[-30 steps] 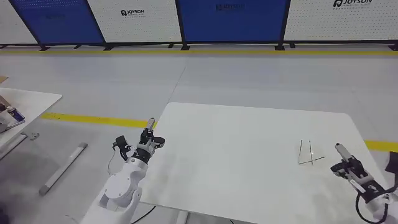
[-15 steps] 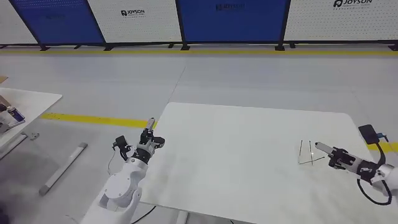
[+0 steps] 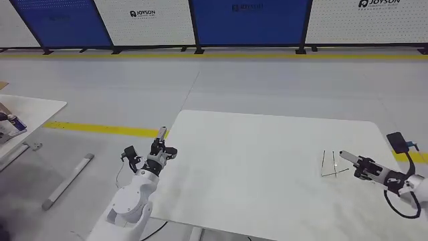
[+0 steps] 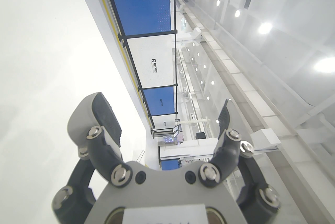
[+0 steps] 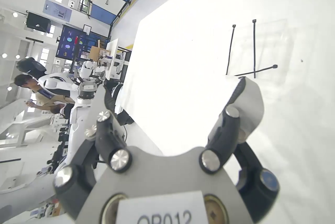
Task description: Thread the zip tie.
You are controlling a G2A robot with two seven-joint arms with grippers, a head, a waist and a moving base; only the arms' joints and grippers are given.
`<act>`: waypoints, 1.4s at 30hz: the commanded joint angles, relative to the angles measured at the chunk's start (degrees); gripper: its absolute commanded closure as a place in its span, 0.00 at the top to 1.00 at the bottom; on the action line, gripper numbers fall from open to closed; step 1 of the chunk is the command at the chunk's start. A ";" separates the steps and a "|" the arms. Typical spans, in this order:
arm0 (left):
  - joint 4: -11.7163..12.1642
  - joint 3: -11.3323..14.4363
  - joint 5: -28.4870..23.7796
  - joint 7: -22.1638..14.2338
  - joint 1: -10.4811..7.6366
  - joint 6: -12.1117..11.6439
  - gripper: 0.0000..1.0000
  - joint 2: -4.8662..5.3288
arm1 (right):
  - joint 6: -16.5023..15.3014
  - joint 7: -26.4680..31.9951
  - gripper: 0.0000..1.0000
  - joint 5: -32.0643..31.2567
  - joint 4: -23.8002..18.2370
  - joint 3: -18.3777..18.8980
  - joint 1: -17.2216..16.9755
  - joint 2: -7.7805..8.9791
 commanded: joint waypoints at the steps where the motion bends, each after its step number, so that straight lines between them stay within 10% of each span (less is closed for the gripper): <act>1: 0.00 0.00 0.00 0.00 0.00 0.00 1.00 0.00 | -1.38 4.28 1.00 1.24 1.06 1.37 1.17 0.43; 7: 0.00 0.00 0.00 0.00 0.00 0.00 1.00 0.00 | -6.61 18.07 1.00 2.92 10.94 0.29 9.37 1.75; 14: 0.00 0.00 0.00 0.00 0.00 0.00 1.00 0.00 | -7.58 18.07 1.00 -1.47 20.16 -10.85 18.24 2.55; 34: 0.00 0.00 0.00 0.00 0.00 0.00 1.00 0.00 | -8.99 18.07 1.00 -2.42 20.66 -9.40 18.20 3.70; 42: 0.00 0.00 0.00 0.00 0.00 0.00 1.00 0.00 | -10.29 18.07 1.00 -1.57 27.17 -17.96 23.94 5.25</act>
